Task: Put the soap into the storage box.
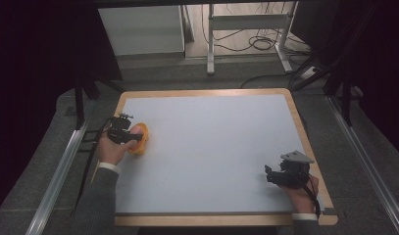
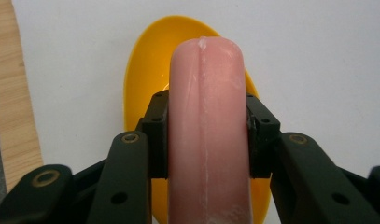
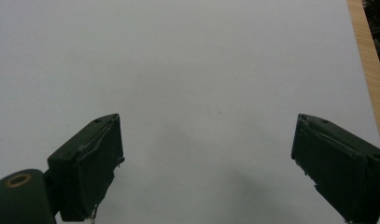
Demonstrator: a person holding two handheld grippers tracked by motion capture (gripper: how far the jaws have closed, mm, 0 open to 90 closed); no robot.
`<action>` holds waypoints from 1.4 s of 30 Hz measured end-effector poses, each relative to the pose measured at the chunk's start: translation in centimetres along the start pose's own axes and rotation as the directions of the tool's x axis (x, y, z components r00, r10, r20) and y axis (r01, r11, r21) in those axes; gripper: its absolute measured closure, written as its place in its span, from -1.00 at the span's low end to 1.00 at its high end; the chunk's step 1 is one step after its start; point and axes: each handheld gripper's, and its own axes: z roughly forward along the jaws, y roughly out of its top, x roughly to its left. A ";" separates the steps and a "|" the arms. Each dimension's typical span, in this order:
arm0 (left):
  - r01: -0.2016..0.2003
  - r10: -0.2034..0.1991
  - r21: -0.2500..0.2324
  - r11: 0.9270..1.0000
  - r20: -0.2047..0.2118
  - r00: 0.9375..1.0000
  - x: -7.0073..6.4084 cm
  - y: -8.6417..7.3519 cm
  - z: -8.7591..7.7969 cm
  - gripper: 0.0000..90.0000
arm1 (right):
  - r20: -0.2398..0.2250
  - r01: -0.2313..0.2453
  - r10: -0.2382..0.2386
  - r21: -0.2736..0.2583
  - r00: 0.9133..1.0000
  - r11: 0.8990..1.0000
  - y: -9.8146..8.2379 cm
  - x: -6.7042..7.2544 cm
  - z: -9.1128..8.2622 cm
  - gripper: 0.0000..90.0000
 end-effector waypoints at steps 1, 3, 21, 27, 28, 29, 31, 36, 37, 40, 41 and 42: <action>-0.001 0.001 0.000 1.000 -0.003 1.000 0.0 0.0 0.1 0.33 | 0.000 -0.001 0.001 0.000 1.000 1.000 0.0 0.0 0.0 -0.81; -0.002 0.002 0.003 1.000 -0.002 1.000 -0.1 -0.1 0.3 0.33 | 0.000 0.000 0.000 0.001 1.000 1.000 0.0 0.0 0.0 -0.81; -0.033 0.036 -0.139 0.990 0.015 0.999 -0.8 -0.5 -3.7 -0.39 | 0.001 0.002 -0.002 -0.003 1.000 1.000 0.1 0.1 0.0 -0.81; -0.062 0.079 -0.192 0.979 0.079 0.994 -1.9 -1.9 -5.0 -0.43 | 0.001 0.002 -0.002 -0.005 1.000 1.000 0.1 0.0 -0.1 -0.81; -0.066 0.086 -0.197 0.978 0.093 0.992 -2.1 -2.2 -5.1 -0.44 | 0.002 0.002 -0.002 -0.005 1.000 1.000 0.1 0.0 -0.1 -0.81; -0.070 0.093 -0.201 0.977 0.108 0.990 -2.3 -2.5 -5.2 -0.45 | 0.003 0.002 -0.002 -0.005 1.000 1.000 0.1 0.0 -0.1 -0.81; -0.083 0.110 -0.210 0.974 0.121 0.987 -2.9 -3.3 -5.3 -0.45 | 0.003 0.002 -0.002 -0.006 1.000 1.000 0.1 0.1 -0.1 -0.81; -0.099 0.130 -0.220 0.970 0.131 0.983 -3.8 -4.6 -5.2 -0.45 | 0.001 0.007 -0.007 -0.003 1.000 1.000 0.1 0.1 0.0 -0.81; -0.099 0.134 -0.228 0.969 0.143 0.980 -4.2 -5.3 -5.1 -0.45 | 0.000 0.006 -0.006 -0.001 1.000 1.000 0.1 0.2 0.0 -0.81; -0.103 0.140 -0.227 0.969 0.154 0.978 -4.4 -6.0 -5.0 -0.44 | 0.000 0.006 -0.006 -0.003 1.000 1.000 0.1 0.2 0.0 -0.81; -0.099 0.137 -0.224 0.969 0.161 0.977 -4.5 -6.4 -4.8 -0.44 | 0.000 0.006 -0.006 -0.003 1.000 1.000 0.1 0.2 0.0 -0.81; -0.102 0.139 -0.206 0.973 0.174 0.975 -4.7 -7.0 -4.3 -0.44 | 0.000 0.006 -0.006 -0.004 1.000 1.000 0.1 0.2 0.0 -0.81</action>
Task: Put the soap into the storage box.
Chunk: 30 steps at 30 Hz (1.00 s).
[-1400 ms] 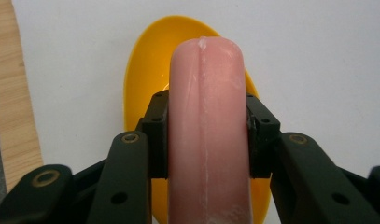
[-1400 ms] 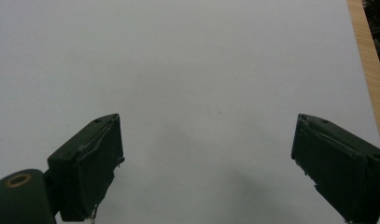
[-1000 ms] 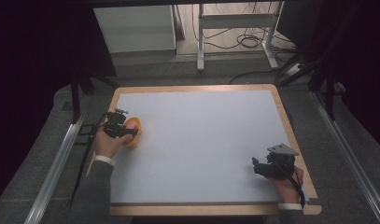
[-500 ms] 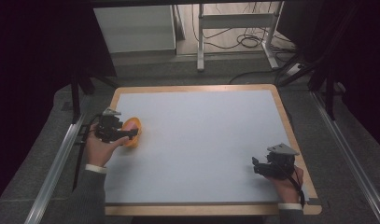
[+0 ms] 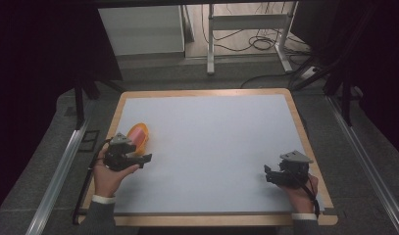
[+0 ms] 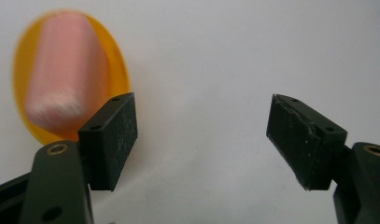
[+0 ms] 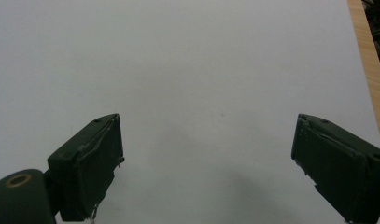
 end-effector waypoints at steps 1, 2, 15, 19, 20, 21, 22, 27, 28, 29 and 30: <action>-0.003 0.003 0.016 1.000 0.004 1.000 0.0 -0.3 0.2 -0.44 | 0.001 0.001 -0.001 0.000 1.000 1.000 0.0 0.0 0.0 -0.81; -0.003 0.003 0.016 1.000 0.004 1.000 0.0 -0.3 0.2 -0.44 | 0.001 0.001 -0.001 0.000 1.000 1.000 0.0 0.0 0.0 -0.81; 0.027 -0.027 0.030 0.999 0.012 1.000 -0.2 -3.1 1.0 -0.44 | 0.003 0.009 -0.009 -0.008 1.000 1.000 0.0 0.0 0.0 -0.81; 0.025 -0.025 0.001 1.000 -0.002 1.000 -0.3 -3.2 0.7 -0.44 | 0.002 0.012 -0.012 -0.012 1.000 1.000 0.1 0.2 0.0 -0.81; 0.025 -0.025 0.001 1.000 -0.002 1.000 -0.3 -3.2 0.7 -0.42 | 0.002 0.012 -0.012 -0.012 1.000 1.000 0.1 0.2 0.0 -0.81; 0.028 -0.028 -0.010 1.000 -0.008 1.000 -0.3 -3.2 0.7 -0.42 | 0.001 0.016 -0.016 -0.014 1.000 1.000 0.1 0.2 0.0 -0.81; 0.026 -0.026 -0.010 1.000 -0.012 1.000 -0.2 -3.2 0.6 -0.42 | 0.000 0.019 -0.019 -0.016 1.000 1.000 0.1 0.3 -0.1 -0.81; 0.015 -0.015 -0.009 1.000 -0.021 1.000 -0.3 -3.2 0.8 -0.42 | 0.001 0.021 -0.021 -0.031 1.000 0.999 0.3 0.4 -0.3 -0.81; 0.012 -0.012 -0.006 1.000 -0.021 1.000 -0.2 -3.2 0.9 -0.42 | 0.002 0.022 -0.022 -0.032 1.000 0.999 0.4 0.4 -0.3 -0.81; 0.013 -0.013 -0.007 1.000 -0.018 1.000 -0.2 -3.2 0.9 -0.42 | 0.000 0.025 -0.025 -0.038 1.000 0.999 0.4 0.5 -0.3 -0.81; 0.013 -0.013 -0.007 1.000 -0.018 1.000 -0.2 -3.2 0.9 -0.42 | 0.000 0.025 -0.025 -0.038 1.000 0.999 0.4 0.5 -0.3 -0.81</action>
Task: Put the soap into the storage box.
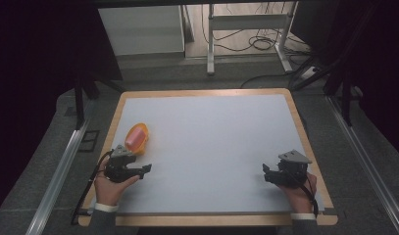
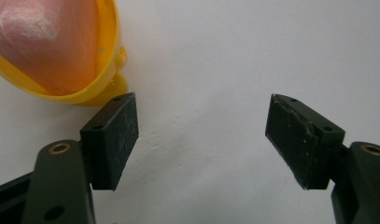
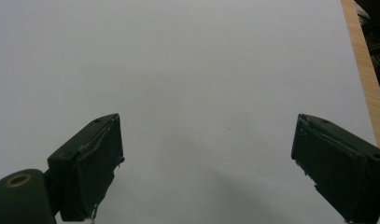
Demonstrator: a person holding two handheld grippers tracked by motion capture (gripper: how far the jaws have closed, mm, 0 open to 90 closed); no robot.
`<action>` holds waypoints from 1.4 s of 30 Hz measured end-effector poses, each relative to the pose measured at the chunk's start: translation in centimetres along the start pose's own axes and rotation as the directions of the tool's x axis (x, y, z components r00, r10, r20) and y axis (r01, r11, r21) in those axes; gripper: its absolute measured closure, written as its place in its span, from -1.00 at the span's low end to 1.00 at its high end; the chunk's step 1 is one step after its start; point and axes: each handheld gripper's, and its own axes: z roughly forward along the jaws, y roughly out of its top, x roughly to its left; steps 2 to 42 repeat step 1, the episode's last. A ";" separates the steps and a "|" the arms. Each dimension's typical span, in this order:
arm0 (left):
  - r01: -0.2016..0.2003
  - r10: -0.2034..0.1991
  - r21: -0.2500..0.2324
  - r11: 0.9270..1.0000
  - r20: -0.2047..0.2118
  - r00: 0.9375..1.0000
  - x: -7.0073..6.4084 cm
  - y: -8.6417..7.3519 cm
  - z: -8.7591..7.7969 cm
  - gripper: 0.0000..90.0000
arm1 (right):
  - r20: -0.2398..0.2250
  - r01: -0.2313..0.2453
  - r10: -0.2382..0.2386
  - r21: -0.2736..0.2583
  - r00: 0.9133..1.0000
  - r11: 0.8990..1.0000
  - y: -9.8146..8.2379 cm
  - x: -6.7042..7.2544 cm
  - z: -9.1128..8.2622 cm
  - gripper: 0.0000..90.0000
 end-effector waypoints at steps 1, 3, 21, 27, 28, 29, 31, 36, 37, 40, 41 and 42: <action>0.003 -0.003 -0.001 1.000 0.003 1.000 0.1 0.0 0.0 -0.42 | -0.009 0.000 0.000 -0.003 1.000 1.000 0.1 0.1 0.1 -0.81; 0.003 -0.003 -0.001 1.000 0.003 1.000 0.1 0.0 0.0 -0.42 | -0.009 0.000 0.000 -0.003 1.000 1.000 0.1 0.1 0.1 -0.81; 0.003 -0.003 -0.001 1.000 0.003 1.000 0.1 0.0 0.0 -0.42 | -0.009 0.000 0.000 -0.003 1.000 1.000 0.1 0.1 0.1 -0.81; 0.003 -0.003 -0.001 1.000 0.003 1.000 0.1 0.0 0.0 -0.42 | -0.009 0.000 0.000 -0.003 1.000 1.000 0.1 0.1 0.1 -0.81; 0.003 -0.003 -0.001 1.000 0.003 1.000 0.1 0.0 0.0 -0.42 | -0.009 0.000 0.000 -0.003 1.000 1.000 0.1 0.1 0.1 -0.81; 0.003 -0.003 -0.001 1.000 0.003 1.000 0.1 0.0 0.0 -0.42 | -0.009 0.000 0.000 -0.003 1.000 1.000 0.1 0.1 0.1 -0.81; 0.003 -0.003 -0.001 1.000 0.003 1.000 0.1 0.0 0.0 -0.42 | -0.009 0.000 0.000 -0.003 1.000 1.000 0.1 0.1 0.1 -0.81; 0.003 -0.003 -0.001 1.000 0.003 1.000 0.1 0.0 0.0 -0.42 | -0.009 0.000 0.000 -0.003 1.000 1.000 0.1 0.1 0.1 -0.81; 0.003 -0.003 -0.001 1.000 0.003 1.000 0.1 0.0 0.0 -0.42 | -0.009 0.000 0.000 -0.003 1.000 1.000 0.1 0.1 0.1 -0.81; 0.003 -0.003 -0.001 1.000 0.003 1.000 0.1 0.0 0.0 -0.42 | -0.009 0.000 0.000 -0.003 1.000 1.000 0.1 0.1 0.1 -0.81; 0.003 -0.003 -0.001 1.000 0.003 1.000 0.1 0.0 0.0 -0.42 | -0.009 0.000 0.000 -0.003 1.000 1.000 0.1 0.1 0.1 -0.81; 0.003 -0.003 -0.001 1.000 0.003 1.000 0.1 0.0 0.0 -0.42 | -0.009 0.000 0.000 -0.003 1.000 1.000 0.1 0.1 0.1 -0.81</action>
